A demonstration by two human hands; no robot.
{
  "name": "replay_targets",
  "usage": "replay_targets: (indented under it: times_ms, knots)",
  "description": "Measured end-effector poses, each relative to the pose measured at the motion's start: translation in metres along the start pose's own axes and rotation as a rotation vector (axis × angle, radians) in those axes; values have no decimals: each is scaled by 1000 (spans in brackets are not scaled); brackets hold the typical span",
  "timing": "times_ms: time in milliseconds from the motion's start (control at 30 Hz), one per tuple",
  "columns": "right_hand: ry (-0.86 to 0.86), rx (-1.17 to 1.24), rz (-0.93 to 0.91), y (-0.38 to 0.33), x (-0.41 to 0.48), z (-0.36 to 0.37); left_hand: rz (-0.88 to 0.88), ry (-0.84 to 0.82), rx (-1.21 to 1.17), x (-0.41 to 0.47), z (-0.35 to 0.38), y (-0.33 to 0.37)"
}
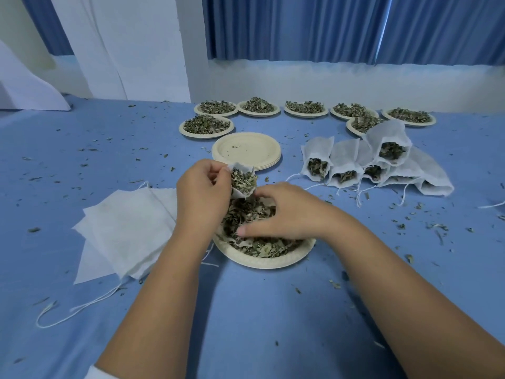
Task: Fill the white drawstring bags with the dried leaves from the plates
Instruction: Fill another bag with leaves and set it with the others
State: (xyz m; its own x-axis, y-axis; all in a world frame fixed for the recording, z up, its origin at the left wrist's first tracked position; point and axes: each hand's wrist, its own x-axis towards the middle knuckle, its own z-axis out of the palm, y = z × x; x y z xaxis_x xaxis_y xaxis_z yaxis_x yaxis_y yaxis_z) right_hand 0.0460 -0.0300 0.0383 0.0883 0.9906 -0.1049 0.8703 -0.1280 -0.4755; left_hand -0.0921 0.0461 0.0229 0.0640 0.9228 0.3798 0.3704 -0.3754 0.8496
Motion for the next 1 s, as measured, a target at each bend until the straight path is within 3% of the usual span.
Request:
replay_targets:
  times_ms: [133,367,600,1000]
  knots:
    - [-10,-51,-121,-5,3,15,3,3,14,1,0,-1]
    - [110,-108,-152,1,6,14,-26,75,-25,4,-4,-1]
    - [60,-113,-335,-6,6,18,-22,76,-24,4,-4,-2]
    - [67,-170,-162,-2,1,11,-6,31,-37,2,-2,-1]
